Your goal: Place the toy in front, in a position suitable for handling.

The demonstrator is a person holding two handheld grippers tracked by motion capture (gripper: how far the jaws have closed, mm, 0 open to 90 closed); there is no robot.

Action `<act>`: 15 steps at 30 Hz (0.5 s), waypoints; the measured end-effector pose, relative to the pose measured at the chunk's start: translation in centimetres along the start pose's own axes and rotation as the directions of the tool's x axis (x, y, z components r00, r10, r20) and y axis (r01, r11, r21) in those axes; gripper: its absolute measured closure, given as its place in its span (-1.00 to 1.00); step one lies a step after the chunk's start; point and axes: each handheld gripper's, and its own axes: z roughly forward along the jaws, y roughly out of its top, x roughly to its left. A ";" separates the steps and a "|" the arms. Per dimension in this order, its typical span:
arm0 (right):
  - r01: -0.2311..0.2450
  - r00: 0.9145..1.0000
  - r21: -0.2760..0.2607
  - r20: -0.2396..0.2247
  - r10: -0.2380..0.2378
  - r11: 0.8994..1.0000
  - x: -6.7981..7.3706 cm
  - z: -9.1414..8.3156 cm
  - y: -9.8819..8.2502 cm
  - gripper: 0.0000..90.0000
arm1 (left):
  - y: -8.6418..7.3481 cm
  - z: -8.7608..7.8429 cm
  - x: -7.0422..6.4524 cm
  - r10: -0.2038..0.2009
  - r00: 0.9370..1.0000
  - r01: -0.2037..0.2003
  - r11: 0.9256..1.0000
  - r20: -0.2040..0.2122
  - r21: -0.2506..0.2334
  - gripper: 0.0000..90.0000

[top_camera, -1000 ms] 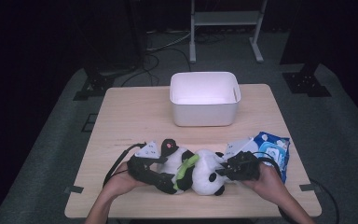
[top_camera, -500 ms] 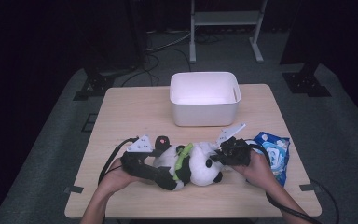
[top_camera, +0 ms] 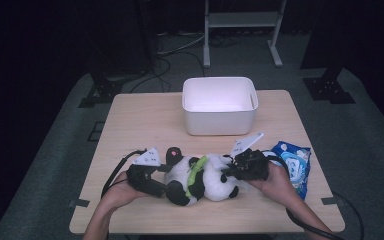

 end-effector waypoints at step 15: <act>0.119 0.989 0.030 -0.088 -0.116 0.992 3.3 3.3 3.0 0.82 | -0.2 1.0 -0.1 0.010 1.000 -0.010 1.000 -0.023 0.000 -0.28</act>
